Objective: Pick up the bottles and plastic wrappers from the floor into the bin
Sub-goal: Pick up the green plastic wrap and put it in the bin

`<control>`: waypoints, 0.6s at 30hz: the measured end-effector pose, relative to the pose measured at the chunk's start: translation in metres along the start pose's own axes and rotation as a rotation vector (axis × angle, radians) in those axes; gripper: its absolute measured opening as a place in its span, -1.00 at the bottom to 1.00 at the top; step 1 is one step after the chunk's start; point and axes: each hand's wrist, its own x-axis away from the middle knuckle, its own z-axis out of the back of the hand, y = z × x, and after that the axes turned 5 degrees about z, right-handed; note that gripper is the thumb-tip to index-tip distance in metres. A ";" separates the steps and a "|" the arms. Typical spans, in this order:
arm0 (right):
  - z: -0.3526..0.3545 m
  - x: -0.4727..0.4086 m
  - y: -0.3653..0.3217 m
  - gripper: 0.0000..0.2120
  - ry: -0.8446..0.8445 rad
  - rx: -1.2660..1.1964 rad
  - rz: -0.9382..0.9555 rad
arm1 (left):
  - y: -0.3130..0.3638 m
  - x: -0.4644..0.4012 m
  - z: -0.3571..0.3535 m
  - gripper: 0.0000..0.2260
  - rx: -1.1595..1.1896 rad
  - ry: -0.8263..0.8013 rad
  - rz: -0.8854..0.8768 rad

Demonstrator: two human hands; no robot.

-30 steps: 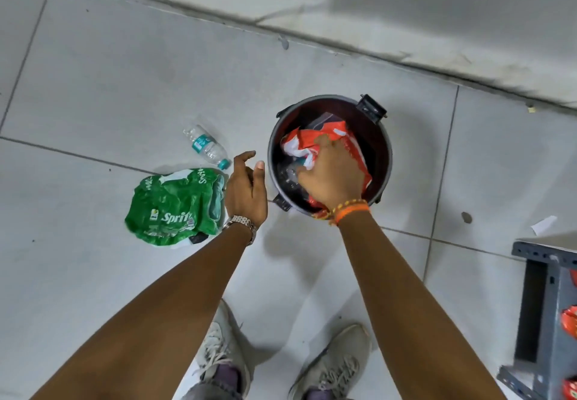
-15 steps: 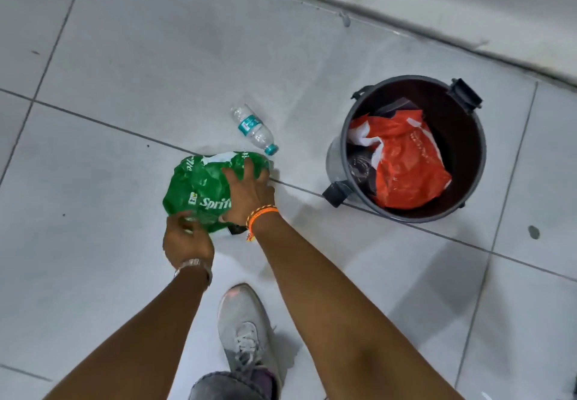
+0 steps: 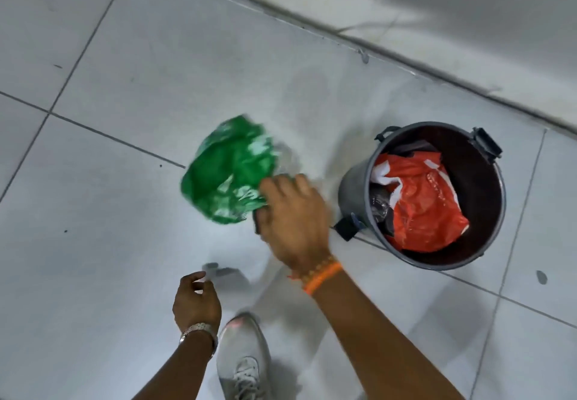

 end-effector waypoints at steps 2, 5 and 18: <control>0.074 0.006 0.028 -0.80 0.259 0.037 -0.166 | 0.002 -0.003 0.000 -0.85 -0.065 -0.070 -0.057; 0.143 0.027 0.085 -0.76 0.346 0.271 -0.526 | 0.011 -0.005 -0.004 -0.82 -0.251 -0.185 -0.135; 0.096 0.022 0.182 -0.43 -0.915 0.253 -0.798 | 0.052 0.044 -0.021 -0.81 -0.271 -0.241 -0.360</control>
